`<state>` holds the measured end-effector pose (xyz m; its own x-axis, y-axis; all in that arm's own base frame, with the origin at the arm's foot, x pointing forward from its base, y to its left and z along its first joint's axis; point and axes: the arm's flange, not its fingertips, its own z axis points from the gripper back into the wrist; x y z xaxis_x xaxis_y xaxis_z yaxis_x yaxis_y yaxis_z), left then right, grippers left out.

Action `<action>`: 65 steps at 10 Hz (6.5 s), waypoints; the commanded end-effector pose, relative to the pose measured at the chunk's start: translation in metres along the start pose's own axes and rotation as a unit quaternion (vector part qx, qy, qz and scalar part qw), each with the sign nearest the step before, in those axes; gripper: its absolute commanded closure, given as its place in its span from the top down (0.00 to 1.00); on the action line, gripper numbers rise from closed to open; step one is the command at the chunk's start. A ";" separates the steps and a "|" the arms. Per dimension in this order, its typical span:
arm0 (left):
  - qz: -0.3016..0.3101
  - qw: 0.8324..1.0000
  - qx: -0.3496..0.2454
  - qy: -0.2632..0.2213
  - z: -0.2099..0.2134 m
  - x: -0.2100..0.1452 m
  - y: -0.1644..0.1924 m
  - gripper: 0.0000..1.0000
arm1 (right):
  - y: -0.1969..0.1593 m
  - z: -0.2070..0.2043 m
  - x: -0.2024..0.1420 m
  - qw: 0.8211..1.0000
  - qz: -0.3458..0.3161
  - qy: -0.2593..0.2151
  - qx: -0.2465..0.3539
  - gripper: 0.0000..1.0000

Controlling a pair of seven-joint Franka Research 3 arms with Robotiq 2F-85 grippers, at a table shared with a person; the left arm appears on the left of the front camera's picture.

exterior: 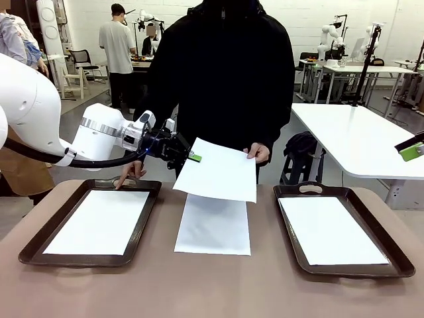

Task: Sort the A4 documents.
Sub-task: Receive the A4 Paper, then place the A4 Paper in the designated Handle tray.

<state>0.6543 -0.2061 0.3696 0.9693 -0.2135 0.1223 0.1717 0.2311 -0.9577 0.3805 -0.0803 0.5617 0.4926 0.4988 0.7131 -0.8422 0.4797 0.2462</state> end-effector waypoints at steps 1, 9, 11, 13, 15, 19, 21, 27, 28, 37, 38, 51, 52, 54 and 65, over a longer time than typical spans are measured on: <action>0.000 1.000 0.001 -0.001 -0.001 0.000 0.000 0.00 | 0.000 -0.001 -0.001 1.000 0.000 0.000 0.000 1.00; 0.000 1.000 0.000 0.000 0.000 0.000 0.000 0.01 | 0.000 -0.001 -0.001 1.000 0.000 0.000 0.000 1.00; -0.073 0.992 0.087 0.055 0.021 -0.010 -0.024 0.01 | 0.000 -0.001 -0.001 1.000 0.000 0.000 0.000 1.00; -0.088 0.985 0.115 0.092 0.065 -0.031 -0.054 0.01 | 0.000 -0.001 -0.001 1.000 0.000 0.000 0.000 1.00; -0.043 0.985 0.140 0.087 0.097 -0.054 -0.060 0.01 | 0.000 -0.001 -0.001 1.000 0.000 0.000 0.000 1.00; 0.055 0.989 0.133 0.025 0.148 -0.080 -0.038 0.01 | 0.000 -0.001 -0.001 1.000 0.000 0.000 0.000 1.00; 0.080 0.987 0.138 -0.031 0.169 -0.090 -0.024 0.01 | 0.000 -0.001 -0.001 1.000 0.000 0.000 0.000 1.00; 0.079 0.975 0.191 -0.085 0.216 -0.107 0.016 0.01 | 0.000 -0.001 -0.001 1.000 0.000 0.000 0.000 1.00; 0.078 0.973 0.199 -0.093 0.223 -0.107 0.025 0.01 | 0.000 -0.001 -0.001 1.000 0.000 0.000 0.000 1.00; 0.091 0.944 0.315 0.048 0.234 -0.081 0.065 0.01 | 0.000 -0.001 -0.001 1.000 0.000 0.000 0.000 1.00; 0.099 0.941 0.321 0.031 0.232 -0.081 0.071 0.01 | 0.000 -0.001 -0.001 1.000 0.000 0.000 0.000 1.00; 0.157 0.901 0.405 -0.017 0.228 -0.093 0.083 0.01 | 0.000 -0.001 -0.001 1.000 0.000 0.000 0.000 1.00; 0.167 0.898 0.406 -0.023 0.231 -0.095 0.089 0.01 | 0.000 -0.001 -0.001 1.000 0.000 0.000 0.000 1.00; 0.182 0.895 0.407 -0.024 0.233 -0.096 0.100 0.01 | 0.000 -0.001 -0.001 1.000 0.000 0.000 0.000 1.00; 0.182 0.880 0.439 0.009 0.240 -0.092 0.093 0.78 | 0.000 -0.001 -0.001 1.000 0.000 0.000 0.000 1.00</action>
<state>0.6235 0.0645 0.3261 0.9911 -0.0008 -0.1329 -0.0516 0.9193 -0.3902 0.3805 -0.0807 0.5616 0.4932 0.4981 0.7132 -0.8417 0.4803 0.2466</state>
